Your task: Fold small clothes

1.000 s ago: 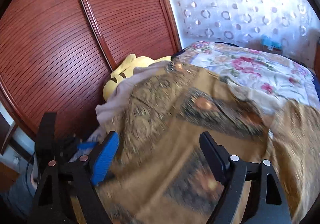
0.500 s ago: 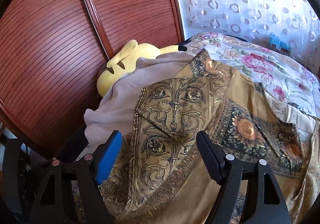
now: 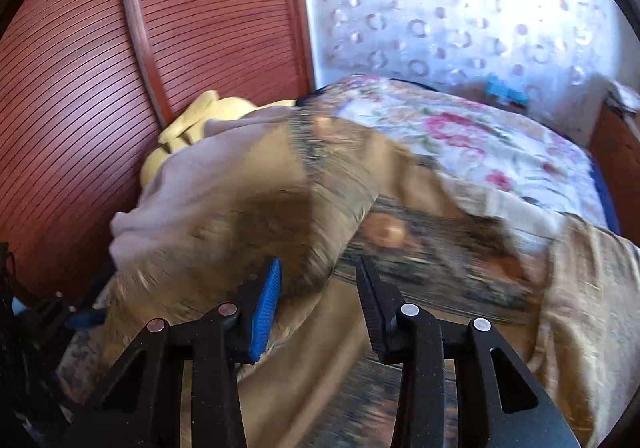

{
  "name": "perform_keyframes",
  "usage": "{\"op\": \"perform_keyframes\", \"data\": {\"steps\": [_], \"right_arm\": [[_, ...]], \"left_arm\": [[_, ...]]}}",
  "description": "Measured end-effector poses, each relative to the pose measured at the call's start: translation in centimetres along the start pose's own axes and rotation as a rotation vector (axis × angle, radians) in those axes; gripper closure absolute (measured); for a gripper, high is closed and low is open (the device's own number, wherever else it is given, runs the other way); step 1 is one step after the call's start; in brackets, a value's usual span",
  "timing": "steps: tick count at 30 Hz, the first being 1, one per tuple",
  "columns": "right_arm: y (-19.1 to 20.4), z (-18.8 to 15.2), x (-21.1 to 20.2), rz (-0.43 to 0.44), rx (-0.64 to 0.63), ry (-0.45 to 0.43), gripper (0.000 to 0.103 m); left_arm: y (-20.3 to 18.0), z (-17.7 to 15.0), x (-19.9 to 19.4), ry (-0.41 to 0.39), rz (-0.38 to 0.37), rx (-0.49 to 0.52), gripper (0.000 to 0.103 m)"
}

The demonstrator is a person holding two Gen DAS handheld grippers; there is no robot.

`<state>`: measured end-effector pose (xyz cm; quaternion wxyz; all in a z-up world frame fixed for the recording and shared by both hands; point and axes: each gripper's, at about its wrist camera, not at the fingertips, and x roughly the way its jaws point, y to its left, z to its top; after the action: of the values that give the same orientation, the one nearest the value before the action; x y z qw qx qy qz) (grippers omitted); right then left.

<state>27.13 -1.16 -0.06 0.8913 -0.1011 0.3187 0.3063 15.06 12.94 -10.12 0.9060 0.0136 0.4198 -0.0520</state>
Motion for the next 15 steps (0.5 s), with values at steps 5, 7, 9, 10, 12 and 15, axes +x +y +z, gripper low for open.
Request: {"op": "perform_keyframes", "data": {"steps": [5, 7, 9, 10, 12, 15], "right_arm": [[-1.9, -0.8, -1.7, -0.039, 0.031, -0.007, 0.063], [-1.8, -1.1, -3.4, -0.015, 0.046, -0.022, 0.062], [-1.9, -1.8, -4.9, -0.002, 0.045, -0.044, 0.062], [-1.8, -2.1, -5.4, 0.0, 0.044, -0.054, 0.062], [-1.6, -3.3, -6.6, 0.005, 0.033, -0.069, 0.062], [-2.1, -6.1, -8.6, -0.005, -0.002, -0.083, 0.058]], "left_arm": [[0.0, 0.0, 0.0, 0.0, 0.0, 0.0, 0.017], [0.0, 0.0, 0.0, 0.0, 0.0, -0.001, 0.017], [0.0, 0.1, 0.0, 0.0, 0.0, -0.001, 0.017], [0.0, 0.1, 0.0, 0.0, 0.0, -0.001, 0.017], [0.0, 0.1, 0.0, 0.0, 0.002, -0.002, 0.017], [0.4, 0.1, -0.2, -0.007, -0.003, -0.015, 0.017]]}}
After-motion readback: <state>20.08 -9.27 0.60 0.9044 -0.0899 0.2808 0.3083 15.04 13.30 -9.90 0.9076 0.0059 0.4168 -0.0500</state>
